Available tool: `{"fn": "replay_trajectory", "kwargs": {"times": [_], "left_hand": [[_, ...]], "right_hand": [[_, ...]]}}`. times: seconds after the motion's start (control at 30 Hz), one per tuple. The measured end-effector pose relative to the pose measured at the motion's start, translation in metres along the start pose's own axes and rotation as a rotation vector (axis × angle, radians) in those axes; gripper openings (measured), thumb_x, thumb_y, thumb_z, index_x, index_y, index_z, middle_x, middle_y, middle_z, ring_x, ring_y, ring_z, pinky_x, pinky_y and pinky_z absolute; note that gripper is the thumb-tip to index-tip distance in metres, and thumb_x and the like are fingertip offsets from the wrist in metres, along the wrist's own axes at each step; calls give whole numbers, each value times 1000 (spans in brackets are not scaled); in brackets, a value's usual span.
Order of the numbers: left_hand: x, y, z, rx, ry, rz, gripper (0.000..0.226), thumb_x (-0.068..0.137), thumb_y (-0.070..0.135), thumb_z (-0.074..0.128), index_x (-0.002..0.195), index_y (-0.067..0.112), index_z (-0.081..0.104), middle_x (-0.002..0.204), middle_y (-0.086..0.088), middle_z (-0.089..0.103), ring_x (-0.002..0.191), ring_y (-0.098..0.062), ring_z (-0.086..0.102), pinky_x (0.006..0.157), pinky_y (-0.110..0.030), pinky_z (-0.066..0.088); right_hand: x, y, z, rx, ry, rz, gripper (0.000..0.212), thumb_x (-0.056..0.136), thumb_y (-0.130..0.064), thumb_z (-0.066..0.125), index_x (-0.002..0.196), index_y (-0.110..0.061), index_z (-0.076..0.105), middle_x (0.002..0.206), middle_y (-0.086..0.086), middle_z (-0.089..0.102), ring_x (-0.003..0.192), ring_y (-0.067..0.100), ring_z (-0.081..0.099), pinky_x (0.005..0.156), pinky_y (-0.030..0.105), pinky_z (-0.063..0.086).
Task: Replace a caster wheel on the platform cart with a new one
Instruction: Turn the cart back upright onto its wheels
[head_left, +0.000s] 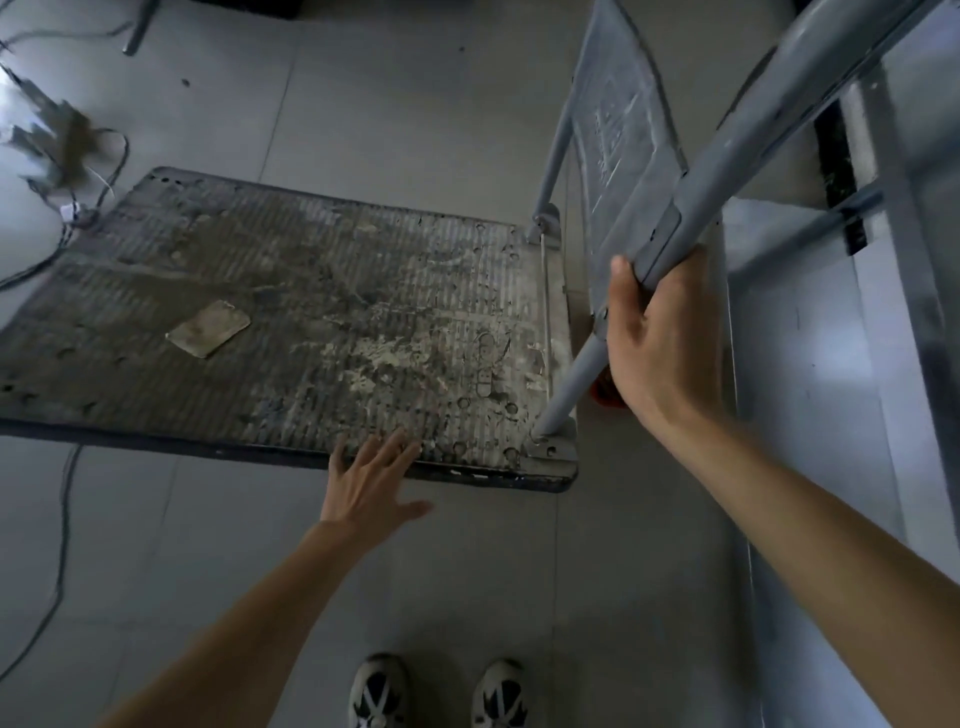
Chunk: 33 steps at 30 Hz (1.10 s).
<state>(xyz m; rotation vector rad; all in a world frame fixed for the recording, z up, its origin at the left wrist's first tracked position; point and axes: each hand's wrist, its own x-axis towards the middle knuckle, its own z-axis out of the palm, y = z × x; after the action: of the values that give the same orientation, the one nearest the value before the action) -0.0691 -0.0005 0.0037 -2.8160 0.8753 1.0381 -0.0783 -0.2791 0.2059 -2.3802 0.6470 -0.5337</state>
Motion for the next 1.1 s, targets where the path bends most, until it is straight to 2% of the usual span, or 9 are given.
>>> {"fn": "replay_trajectory", "kwargs": {"times": [0.13,0.23,0.3,0.4,0.53,0.7,0.83,0.97,1.1], "left_hand": [[-2,-1,42,16,-24,2,93,86,78,47,160,35,10,168,8,-4,154,-23,5,120,-60,11],[-6,4,65,20,-88,7,96,85,79,48,160,34,8,168,8,-6,154,-23,8,119,-61,14],[-6,8,79,8,-131,-21,97,84,79,48,160,33,9,168,8,-6,154,-22,8,119,-62,12],[-3,13,98,-20,-163,-29,98,84,80,49,160,33,9,168,8,-5,153,-22,10,120,-62,12],[3,19,125,-41,-154,-39,98,84,79,50,160,33,9,168,7,-5,153,-22,13,120,-60,12],[7,24,148,-44,-132,-32,99,84,79,50,160,32,7,168,5,-4,153,-21,10,120,-60,11],[10,20,153,-53,-128,-59,101,83,79,51,160,30,8,168,5,-5,154,-22,9,121,-59,12],[3,15,150,-51,-107,-75,101,83,80,51,160,31,8,168,5,-4,154,-22,9,121,-58,12],[-28,11,123,-38,-87,-94,97,86,78,48,160,30,9,168,4,-2,154,-23,10,122,-55,12]], "right_hand": [[-46,20,3,20,14,-59,31,105,-36,49,113,-5,48,74,0,59,56,8,57,50,31,49],[-82,34,4,30,35,-77,32,104,-30,53,116,0,51,78,-9,54,64,-5,54,58,11,45],[-103,47,8,57,42,-116,31,104,-27,54,113,3,53,80,-11,51,69,-10,50,63,8,42],[-134,76,22,122,-6,-110,41,104,-33,51,113,6,55,88,-2,63,80,5,63,67,22,48],[-160,102,29,185,-5,-89,44,102,-31,53,120,8,57,105,4,70,99,11,69,79,20,54],[-163,108,25,147,52,-85,36,103,-28,55,116,5,58,99,-8,67,93,0,66,76,16,52],[-175,117,30,207,66,-77,37,102,-25,56,122,6,55,107,-24,60,105,-12,61,87,20,52],[-176,117,31,238,46,-51,39,102,-29,55,122,5,55,111,-8,66,109,1,65,90,30,55],[-175,106,20,225,-56,4,37,102,-32,56,118,2,57,113,4,70,107,7,67,87,18,52]]}}
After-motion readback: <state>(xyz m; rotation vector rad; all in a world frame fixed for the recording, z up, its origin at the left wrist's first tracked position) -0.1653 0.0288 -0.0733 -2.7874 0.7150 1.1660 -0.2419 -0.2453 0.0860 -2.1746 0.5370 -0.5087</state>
